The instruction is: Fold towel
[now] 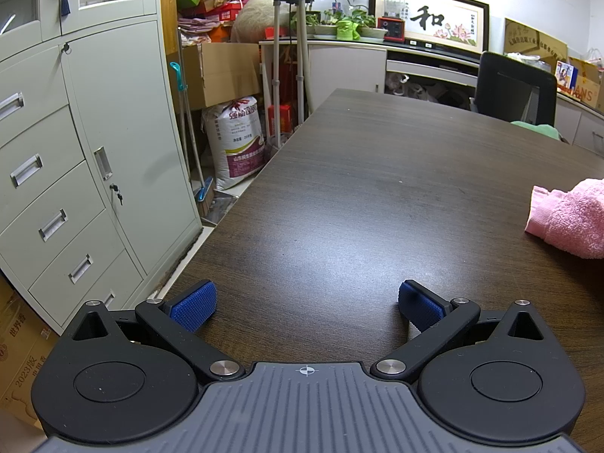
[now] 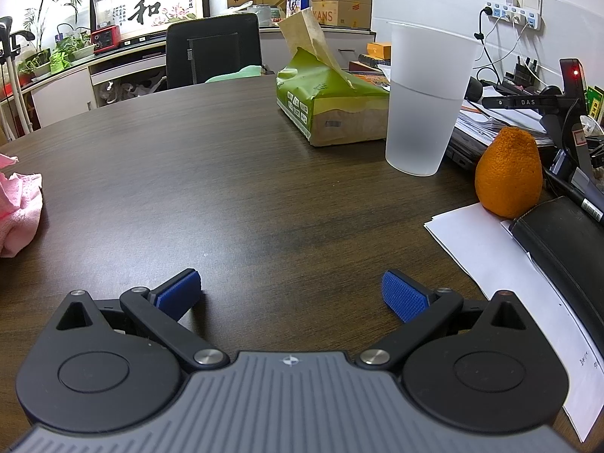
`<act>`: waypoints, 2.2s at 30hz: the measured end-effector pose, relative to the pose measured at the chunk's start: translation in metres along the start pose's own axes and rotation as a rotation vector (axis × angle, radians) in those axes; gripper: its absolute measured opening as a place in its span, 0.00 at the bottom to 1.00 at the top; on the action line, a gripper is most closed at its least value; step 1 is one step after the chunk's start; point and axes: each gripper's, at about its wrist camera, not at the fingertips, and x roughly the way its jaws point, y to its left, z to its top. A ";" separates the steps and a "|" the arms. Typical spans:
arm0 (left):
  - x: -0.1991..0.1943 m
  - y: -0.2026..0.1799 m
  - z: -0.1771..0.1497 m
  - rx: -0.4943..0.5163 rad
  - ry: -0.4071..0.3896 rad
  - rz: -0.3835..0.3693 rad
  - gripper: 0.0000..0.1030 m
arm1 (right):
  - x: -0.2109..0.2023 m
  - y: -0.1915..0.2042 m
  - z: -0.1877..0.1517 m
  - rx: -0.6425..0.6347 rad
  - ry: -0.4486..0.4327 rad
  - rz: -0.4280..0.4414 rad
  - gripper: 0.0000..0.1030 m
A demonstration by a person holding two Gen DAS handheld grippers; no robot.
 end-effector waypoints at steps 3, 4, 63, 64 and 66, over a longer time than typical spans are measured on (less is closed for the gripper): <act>0.000 0.000 0.000 0.000 0.000 0.000 1.00 | 0.000 0.000 0.000 0.000 0.000 0.000 1.00; 0.000 0.000 0.000 0.000 0.000 0.000 1.00 | 0.000 0.000 0.000 0.000 0.000 0.000 1.00; 0.000 0.001 0.000 0.000 0.000 -0.001 1.00 | -0.055 0.217 0.075 -0.313 -0.022 0.633 0.10; 0.000 0.001 0.000 0.000 0.000 -0.001 1.00 | -0.066 0.214 0.068 -0.339 -0.064 0.654 0.10; 0.000 0.001 0.000 0.000 0.000 -0.001 1.00 | -0.081 0.211 0.056 -0.392 -0.129 0.701 0.10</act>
